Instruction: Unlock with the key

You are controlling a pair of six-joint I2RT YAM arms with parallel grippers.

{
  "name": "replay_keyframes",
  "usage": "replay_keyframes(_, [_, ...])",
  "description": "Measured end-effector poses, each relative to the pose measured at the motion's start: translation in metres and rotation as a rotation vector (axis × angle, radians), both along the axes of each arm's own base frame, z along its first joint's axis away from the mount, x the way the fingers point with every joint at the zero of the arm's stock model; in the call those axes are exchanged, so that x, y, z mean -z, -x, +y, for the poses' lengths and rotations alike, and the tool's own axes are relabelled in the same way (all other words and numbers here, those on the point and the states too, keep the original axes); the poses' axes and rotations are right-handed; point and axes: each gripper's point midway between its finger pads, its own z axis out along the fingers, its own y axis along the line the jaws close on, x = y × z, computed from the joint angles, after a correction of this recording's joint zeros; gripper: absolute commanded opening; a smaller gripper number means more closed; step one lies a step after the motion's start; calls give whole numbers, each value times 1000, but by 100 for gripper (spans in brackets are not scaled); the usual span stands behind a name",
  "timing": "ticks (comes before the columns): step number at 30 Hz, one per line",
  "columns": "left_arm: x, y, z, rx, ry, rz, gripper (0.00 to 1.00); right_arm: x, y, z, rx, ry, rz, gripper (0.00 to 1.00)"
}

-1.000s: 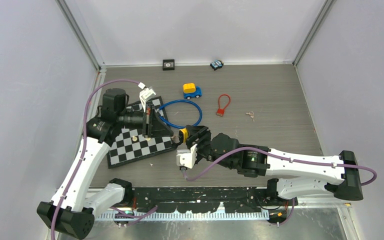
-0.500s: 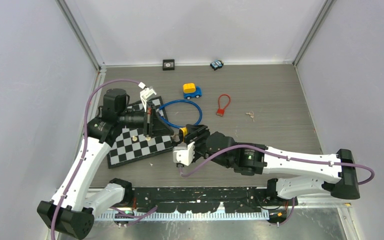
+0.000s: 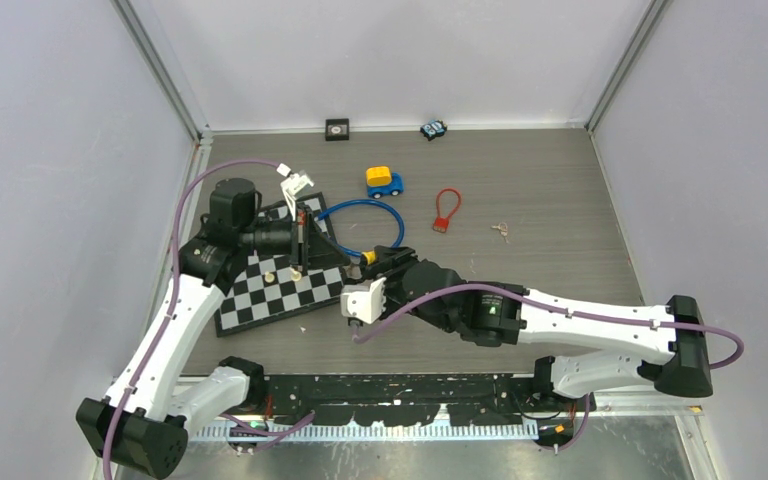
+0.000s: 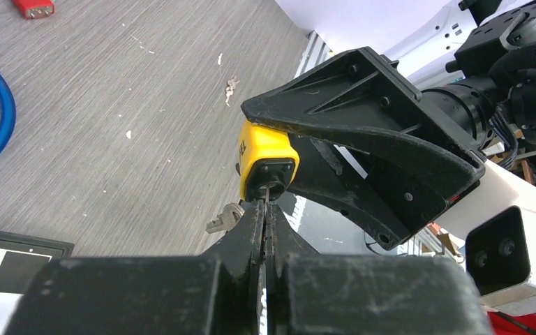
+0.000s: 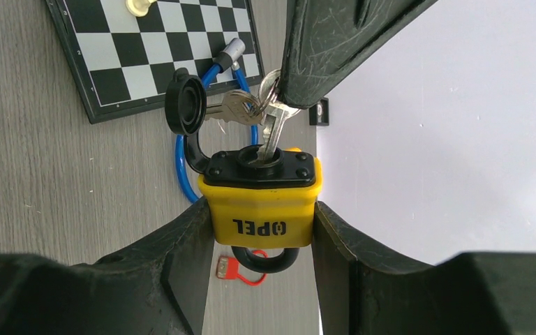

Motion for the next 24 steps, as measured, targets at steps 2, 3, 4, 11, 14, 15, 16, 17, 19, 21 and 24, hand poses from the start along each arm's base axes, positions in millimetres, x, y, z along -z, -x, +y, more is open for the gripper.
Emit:
replay_keyframes(2, [1, -2, -1, -6, 3, 1, 0, 1, -1, -1, 10, 3, 6, 0])
replay_keyframes(3, [1, -2, -1, -8, 5, 5, 0, 1, -2, -1, 14, 5, 9, 1])
replay_keyframes(4, [1, -3, -1, -10, 8, 7, 0, 1, -3, -1, 18, 6, 10, 0])
replay_keyframes(11, [5, -5, -2, -19, 20, 11, 0, 4, -7, -2, 43, 17, 17, 1])
replay_keyframes(14, [6, -6, -3, -21, 24, 5, 0, 4, -9, -3, 52, 21, 21, 1])
replay_keyframes(15, [6, -7, -3, -21, 25, 2, 0, 4, -9, -3, 56, 21, 24, 0])
replay_keyframes(16, [6, -7, -3, -21, 26, 0, 0, 4, -10, -3, 60, 19, 25, 0])
replay_keyframes(17, [7, -7, -3, -21, 28, -4, 0, 4, -10, -3, 63, 18, 28, 0])
replay_keyframes(19, [8, -7, -3, -21, 29, -9, 0, 3, -11, -4, 69, 16, 30, 0])
replay_keyframes(21, [8, -7, -3, -20, 31, -17, 0, 3, -12, -4, 73, 14, 33, 0])
replay_keyframes(24, [10, -7, -3, -18, 29, -23, 0, 4, -12, -4, 78, 14, 37, 1])
